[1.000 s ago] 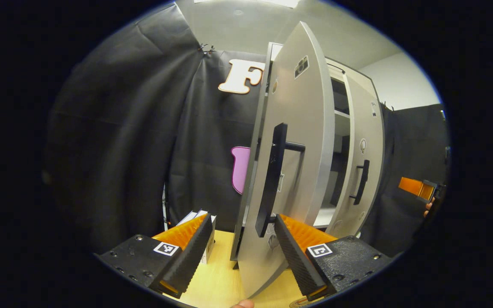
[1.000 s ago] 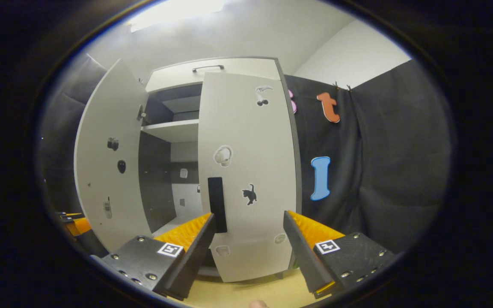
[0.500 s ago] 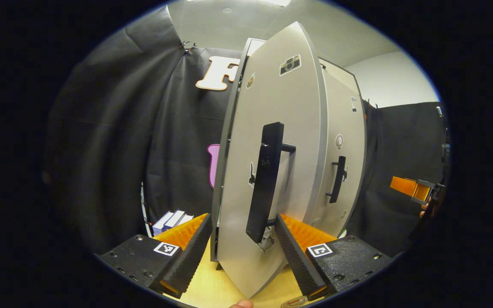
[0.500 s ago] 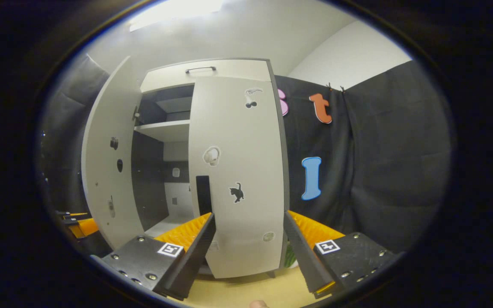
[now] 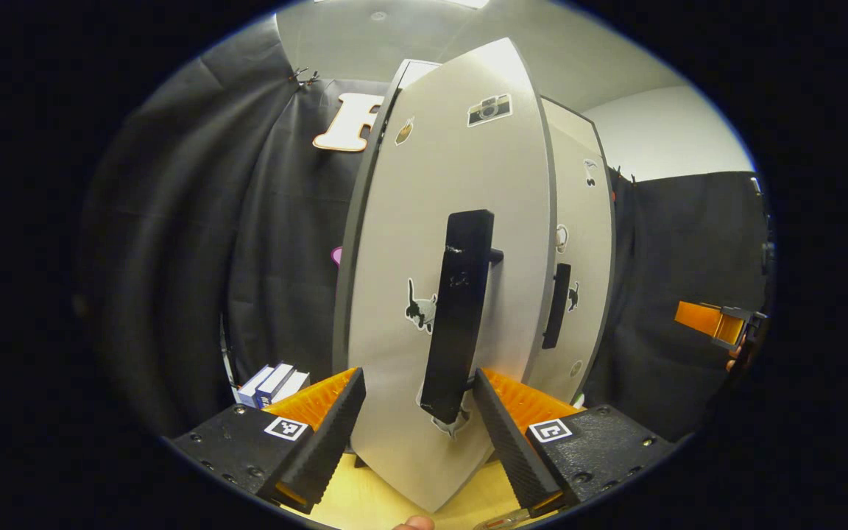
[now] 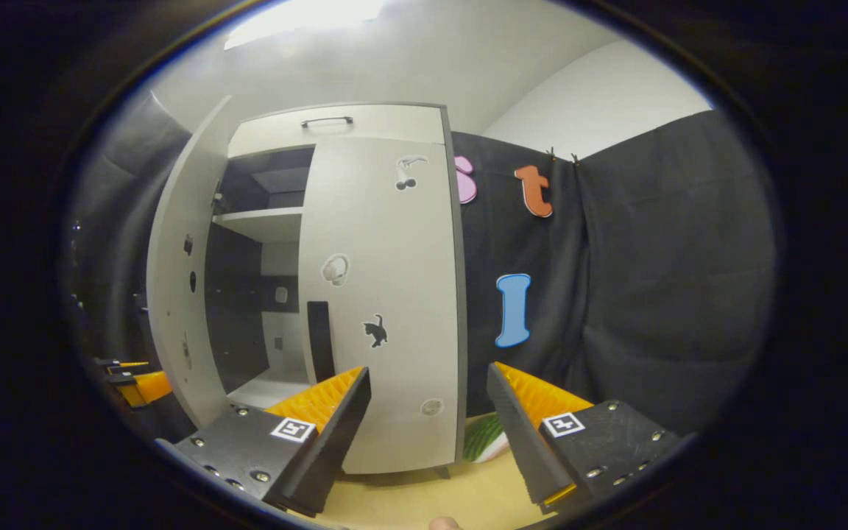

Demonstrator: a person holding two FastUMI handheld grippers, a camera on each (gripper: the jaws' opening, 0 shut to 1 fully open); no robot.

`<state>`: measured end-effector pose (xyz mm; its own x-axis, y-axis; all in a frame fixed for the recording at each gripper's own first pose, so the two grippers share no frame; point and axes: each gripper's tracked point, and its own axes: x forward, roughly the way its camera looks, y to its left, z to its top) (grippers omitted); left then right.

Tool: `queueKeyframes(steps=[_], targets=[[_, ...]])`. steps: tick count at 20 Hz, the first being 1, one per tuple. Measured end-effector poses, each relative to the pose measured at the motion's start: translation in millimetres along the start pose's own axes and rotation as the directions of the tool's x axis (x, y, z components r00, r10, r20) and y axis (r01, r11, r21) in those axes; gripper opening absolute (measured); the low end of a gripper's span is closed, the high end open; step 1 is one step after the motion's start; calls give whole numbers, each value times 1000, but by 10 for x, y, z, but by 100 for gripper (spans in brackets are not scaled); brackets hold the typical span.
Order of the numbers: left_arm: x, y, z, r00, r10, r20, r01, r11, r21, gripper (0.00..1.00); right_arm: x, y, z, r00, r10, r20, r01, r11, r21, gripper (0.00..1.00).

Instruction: Grasp the bottle in the cabinet with the left hand and place it on the coaster, then close the right door with the right hand and the left door with the left hand.

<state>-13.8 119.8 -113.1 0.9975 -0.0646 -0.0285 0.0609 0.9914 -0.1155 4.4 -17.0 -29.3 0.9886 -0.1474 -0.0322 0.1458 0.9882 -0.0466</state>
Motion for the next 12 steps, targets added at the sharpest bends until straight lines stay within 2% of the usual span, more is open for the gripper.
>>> queueKeyframes(steps=[1, 2, 3, 4, 6, 8, 9, 12], targets=[[27, -36, 5, 1000, -8, 1, 8, 1000, -2, 94, -1, -29, -2, 1000, -4, -1, 4, 1000, 1, 100], [50, -70, 11, 1000, -14, 0, 14, 1000, 1, 94, -7, -54, 3, 1000, -8, -1, 8, 1000, 0, 92], [72, -95, -1, 1000, -19, 0, 19, 1000, 4, 93, -13, -94, 3, 1000, -14, 1, 14, 1000, -2, 96], [92, -127, 4, 1000, -25, 2, 25, 1000, 8, 93, -22, -125, 5, 1000, -20, 0, 20, 1000, -5, 92], [135, -212, 7, 999, -43, 3, 43, 999, 11, 94, -34, -191, 7, 1000, -29, -3, 28, 1000, -8, 100], [168, -308, 4, 998, -62, 4, 62, 998, 13, 94, -46, -242, 19, 999, -36, -2, 36, 999, -7, 92], [190, -355, 5, 998, -69, 6, 69, 997, 15, 94, -62, -266, 15, 999, -39, -3, 39, 999, -8, 96], [236, -482, 37, 996, -91, 13, 91, 996, 23, 94, -56, -346, 26, 999, -49, 1, 49, 999, -14, 96]])
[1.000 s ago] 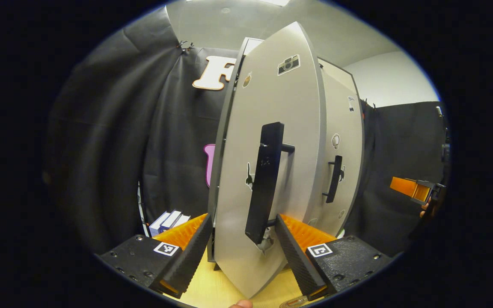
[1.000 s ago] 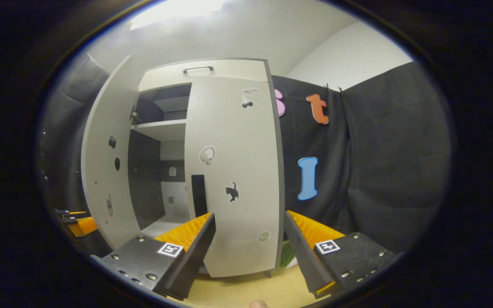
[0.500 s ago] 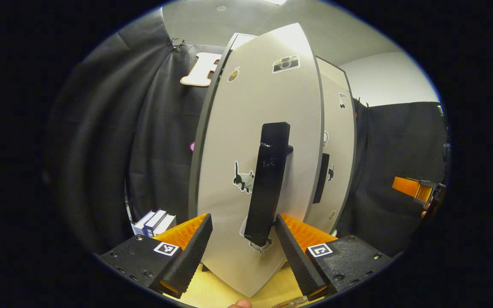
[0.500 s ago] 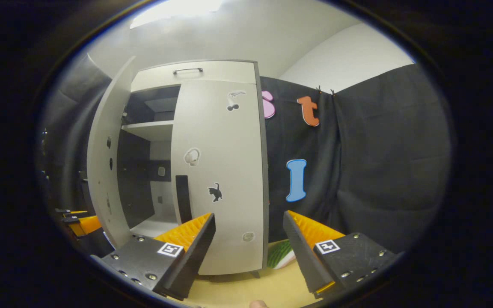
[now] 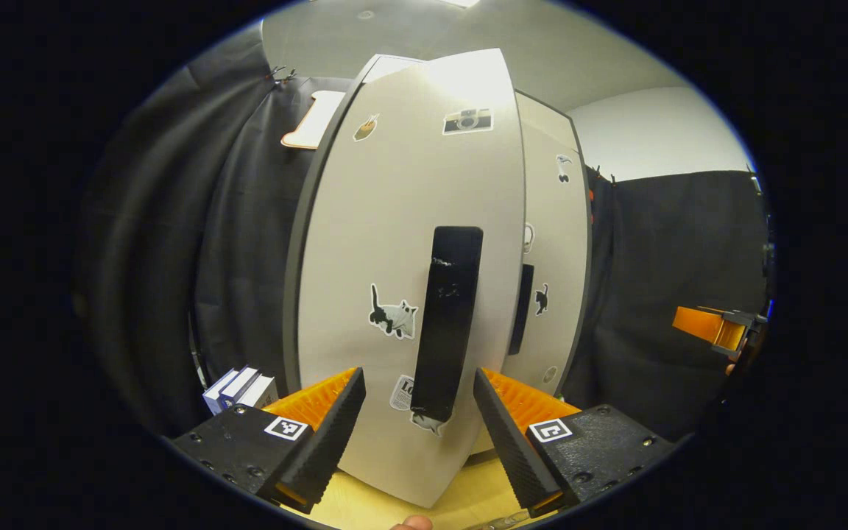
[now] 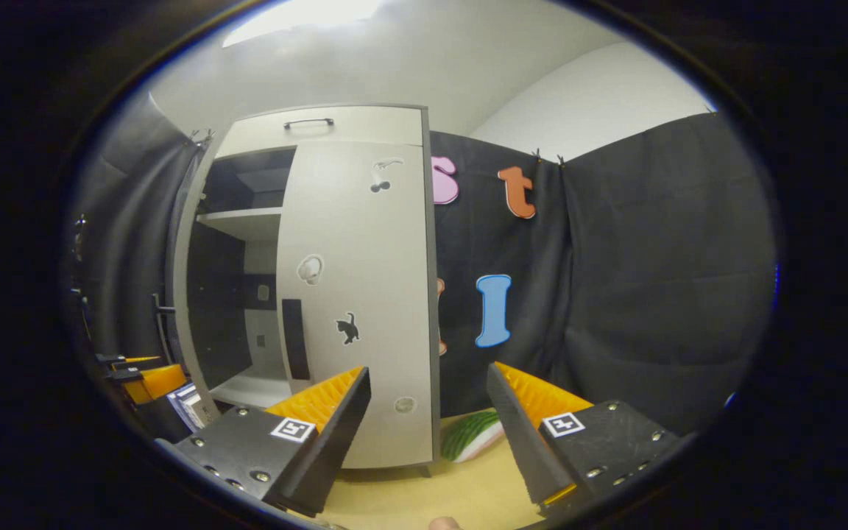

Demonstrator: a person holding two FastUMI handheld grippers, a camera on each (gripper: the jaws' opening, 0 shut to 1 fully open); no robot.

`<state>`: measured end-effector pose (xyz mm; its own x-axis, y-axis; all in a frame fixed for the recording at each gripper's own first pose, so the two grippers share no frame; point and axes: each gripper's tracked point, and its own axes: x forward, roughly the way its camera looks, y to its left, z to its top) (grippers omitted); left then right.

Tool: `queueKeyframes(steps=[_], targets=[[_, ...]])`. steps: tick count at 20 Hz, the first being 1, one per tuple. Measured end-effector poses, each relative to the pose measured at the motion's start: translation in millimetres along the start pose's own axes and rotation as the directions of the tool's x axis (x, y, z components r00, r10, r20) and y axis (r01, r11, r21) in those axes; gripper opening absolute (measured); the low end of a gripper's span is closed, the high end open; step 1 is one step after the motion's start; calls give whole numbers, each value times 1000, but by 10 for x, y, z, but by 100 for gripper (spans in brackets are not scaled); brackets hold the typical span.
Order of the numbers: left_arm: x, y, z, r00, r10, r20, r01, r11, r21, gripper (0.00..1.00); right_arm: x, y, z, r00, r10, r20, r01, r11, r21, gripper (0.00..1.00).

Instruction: Grasp the bottle in the cabinet with the left hand and place it on the coaster, then close the right door with the right hand and the left door with the left hand.

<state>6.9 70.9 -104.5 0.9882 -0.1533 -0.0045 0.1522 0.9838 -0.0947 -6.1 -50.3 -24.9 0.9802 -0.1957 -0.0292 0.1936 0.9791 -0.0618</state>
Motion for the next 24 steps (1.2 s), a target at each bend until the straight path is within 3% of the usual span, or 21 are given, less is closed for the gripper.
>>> queueKeyframes(steps=[3, 4, 16, 17, 19, 24], targets=[[38, -88, 14, 1000, -15, 5, 15, 1000, 2, 94, -12, -48, -19, 1000, -5, -1, 5, 1000, 0, 92], [50, -105, 14, 1000, -17, 5, 17, 1000, 2, 94, -10, -55, -22, 1000, -5, -2, 5, 1000, 1, 96], [151, -201, 96, 1000, -18, 13, 18, 1000, 8, 94, 16, -37, -61, 1000, 19, 0, -19, 1000, -2, 93], [163, -203, 112, 1000, -17, 16, 17, 1000, 12, 94, 9, -32, -64, 1000, 22, 1, -22, 1000, -4, 97], [199, -231, 142, 1000, -15, 21, 15, 1000, 20, 94, 26, -23, -74, 1000, 28, 0, -28, 1000, -8, 93], [324, -440, 381, 1000, -14, 16, 14, 1000, 22, 93, 176, -20, 119, 998, 58, 17, -58, 998, -18, 93]])
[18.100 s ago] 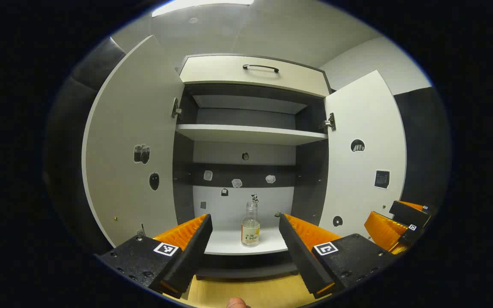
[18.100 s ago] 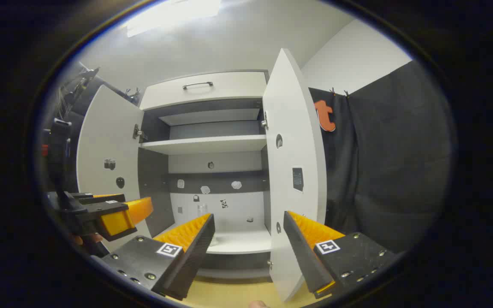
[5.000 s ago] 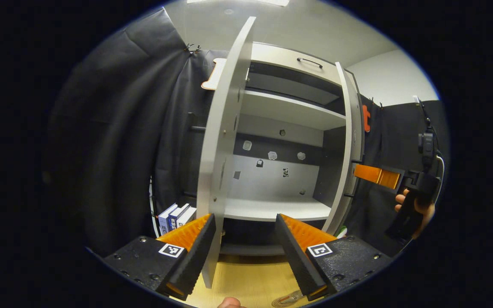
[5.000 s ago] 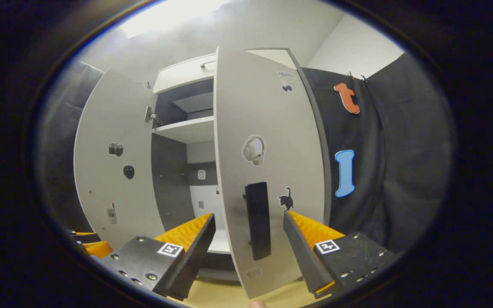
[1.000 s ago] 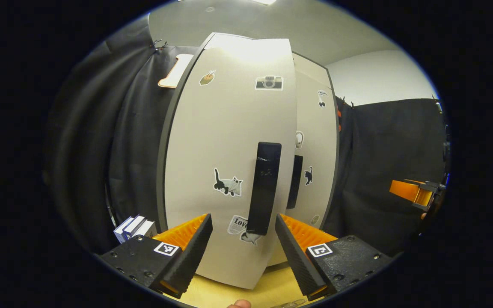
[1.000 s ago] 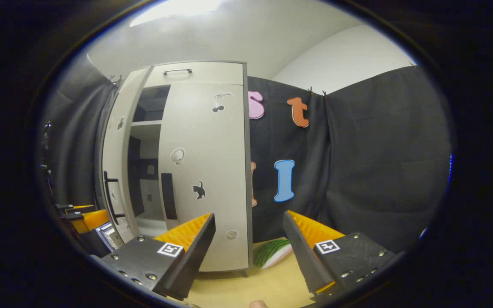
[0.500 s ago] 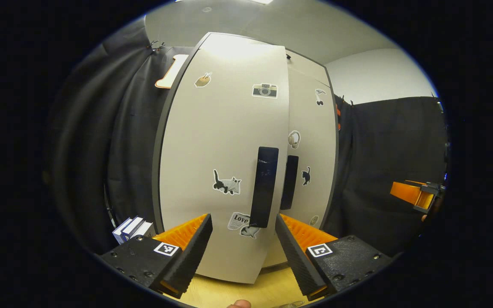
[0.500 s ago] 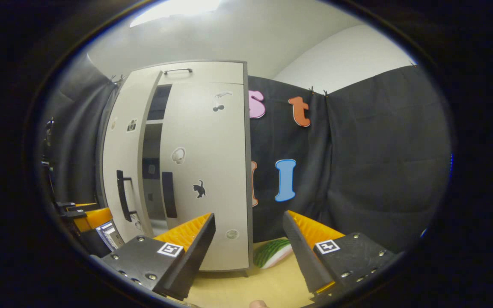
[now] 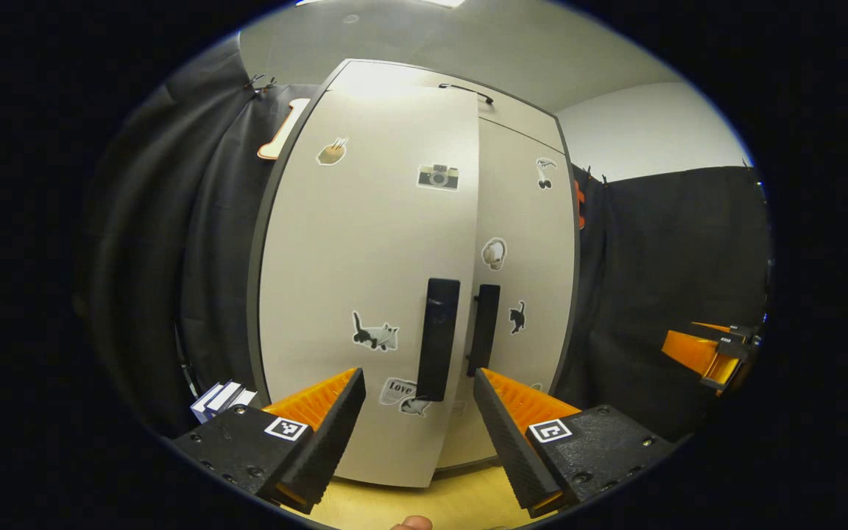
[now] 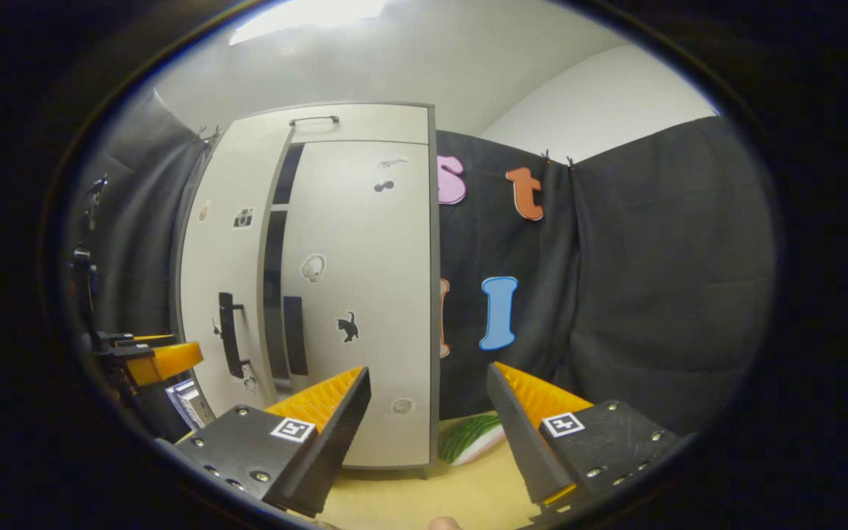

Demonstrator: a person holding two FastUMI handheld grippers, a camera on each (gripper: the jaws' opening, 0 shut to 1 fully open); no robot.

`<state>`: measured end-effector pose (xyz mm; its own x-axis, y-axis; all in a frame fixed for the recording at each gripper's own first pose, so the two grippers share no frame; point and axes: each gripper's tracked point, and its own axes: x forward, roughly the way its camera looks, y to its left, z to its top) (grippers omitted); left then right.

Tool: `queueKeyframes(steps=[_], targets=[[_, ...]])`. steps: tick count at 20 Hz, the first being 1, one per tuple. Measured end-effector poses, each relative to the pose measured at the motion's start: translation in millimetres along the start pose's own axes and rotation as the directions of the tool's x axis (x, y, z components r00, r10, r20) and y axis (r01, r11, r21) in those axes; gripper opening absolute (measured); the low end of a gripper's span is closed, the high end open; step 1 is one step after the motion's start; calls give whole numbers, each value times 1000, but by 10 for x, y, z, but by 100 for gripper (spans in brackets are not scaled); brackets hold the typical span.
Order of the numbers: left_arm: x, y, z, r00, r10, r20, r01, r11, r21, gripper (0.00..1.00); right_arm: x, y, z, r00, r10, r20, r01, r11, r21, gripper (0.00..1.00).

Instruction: Grasp the bottle in the cabinet with the left hand and place it on the coaster, then close the right door with the right hand and the left door with the left hand.

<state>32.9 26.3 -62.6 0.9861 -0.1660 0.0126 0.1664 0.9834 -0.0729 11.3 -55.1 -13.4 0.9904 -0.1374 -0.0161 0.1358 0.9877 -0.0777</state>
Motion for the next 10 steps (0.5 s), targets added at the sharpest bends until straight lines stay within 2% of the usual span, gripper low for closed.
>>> queueKeyframes(steps=[2, 3, 5, 6, 10], targets=[[84, -133, 227, 1000, -3, 15, 3, 1000, 7, 94, 133, -32, 183, 1000, 20, 18, -20, 1000, -17, 96], [145, -208, 351, 1000, -1, 16, 1, 1000, 13, 93, 200, -66, 276, 999, 29, 24, -29, 999, -24, 92], [235, -371, 610, 1000, 5, 29, -5, 1000, 23, 94, 320, -122, 443, 998, 55, 31, -54, 998, -14, 92], [284, -468, 745, 999, 5, 46, -6, 1000, 23, 94, 371, -168, 504, 997, 65, 31, -65, 998, -1, 97], [419, -878, 1051, 999, 3, 54, -4, 1000, 18, 94, 471, -495, 636, 997, 77, 24, -78, 997, 21, 96]])
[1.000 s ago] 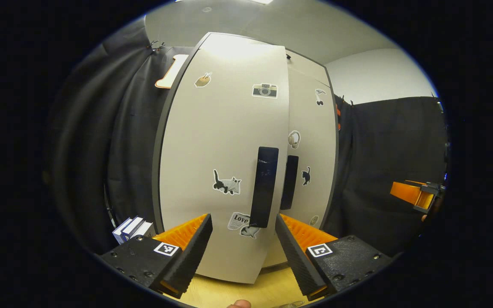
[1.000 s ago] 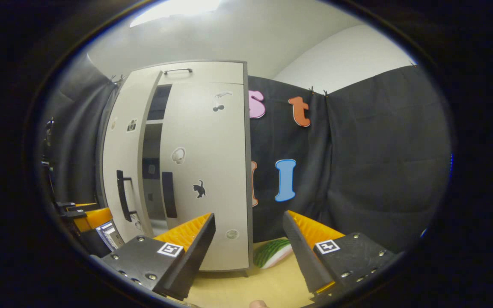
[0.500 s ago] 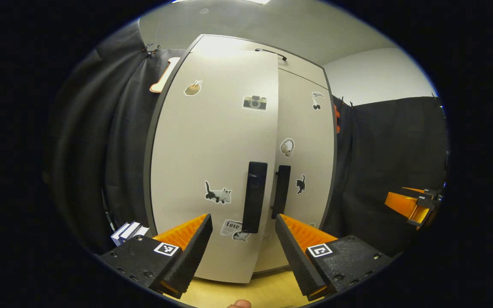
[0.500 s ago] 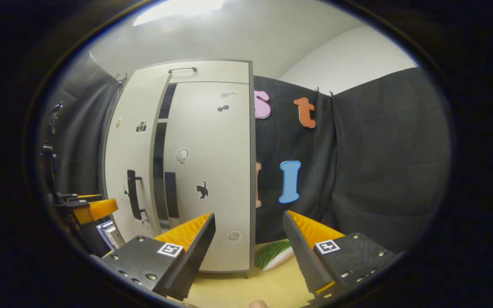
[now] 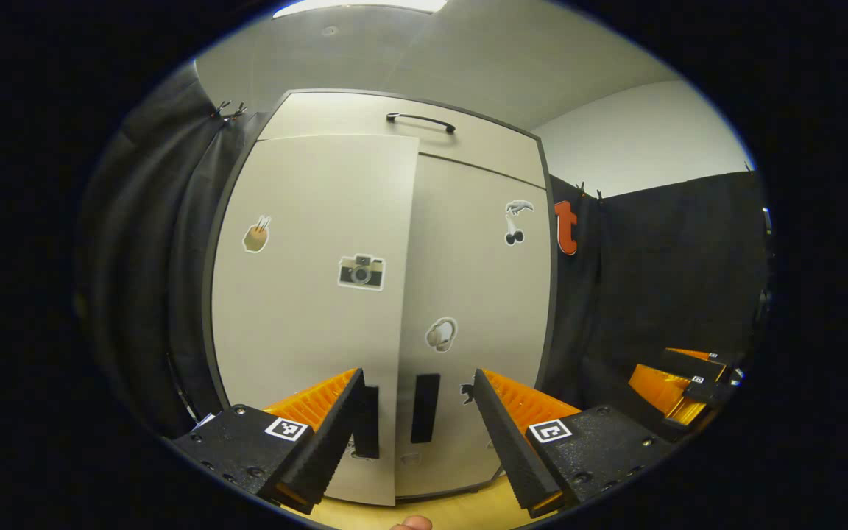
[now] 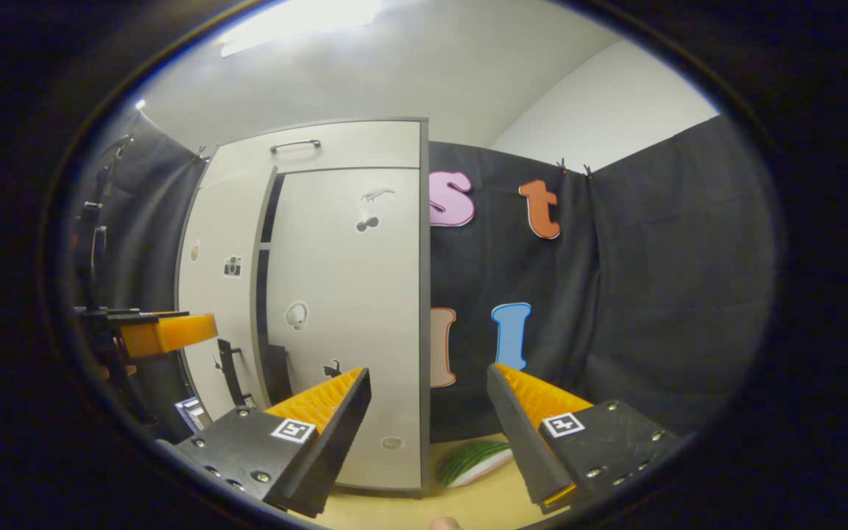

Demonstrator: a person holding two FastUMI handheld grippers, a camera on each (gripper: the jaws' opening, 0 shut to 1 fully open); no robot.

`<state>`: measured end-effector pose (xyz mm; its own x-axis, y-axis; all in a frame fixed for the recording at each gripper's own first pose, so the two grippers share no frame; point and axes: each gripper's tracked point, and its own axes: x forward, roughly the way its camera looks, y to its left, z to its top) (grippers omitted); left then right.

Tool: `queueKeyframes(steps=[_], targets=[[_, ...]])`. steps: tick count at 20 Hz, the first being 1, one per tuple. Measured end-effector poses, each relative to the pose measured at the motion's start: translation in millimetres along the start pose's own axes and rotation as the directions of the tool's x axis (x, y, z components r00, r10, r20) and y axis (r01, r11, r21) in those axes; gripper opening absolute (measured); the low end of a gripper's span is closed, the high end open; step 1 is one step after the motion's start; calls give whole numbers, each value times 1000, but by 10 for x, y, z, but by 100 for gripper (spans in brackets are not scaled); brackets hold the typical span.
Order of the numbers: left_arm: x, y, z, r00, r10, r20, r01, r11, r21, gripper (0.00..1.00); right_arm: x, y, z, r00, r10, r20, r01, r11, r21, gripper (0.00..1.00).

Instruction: Grasp the bottle in the cabinet with the left hand and place it on the coaster, then close the right door with the right hand and the left door with the left hand.

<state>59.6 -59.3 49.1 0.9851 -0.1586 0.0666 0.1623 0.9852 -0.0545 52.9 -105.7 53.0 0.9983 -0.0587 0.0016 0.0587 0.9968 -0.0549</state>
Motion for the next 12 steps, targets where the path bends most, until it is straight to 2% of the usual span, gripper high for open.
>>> queueKeyframes(steps=[6, 7, 8, 12], targets=[[68, -543, 61, 1000, 16, 3, -16, 1000, 6, 94, -35, -305, 161, 997, 56, 50, -55, 998, -11, 96], [67, -619, 46, 1000, 22, 1, -22, 1000, 9, 94, -52, -341, 172, 996, 67, 56, -66, 998, -10, 92], [66, -688, 41, 1000, 29, 4, -29, 1000, 12, 94, -47, -373, 180, 995, 78, 60, -78, 997, -8, 96], [64, -929, 11, 998, 62, -1, -62, 998, 30, 94, -55, -573, 162, 993, 105, 60, -104, 994, -23, 96]])
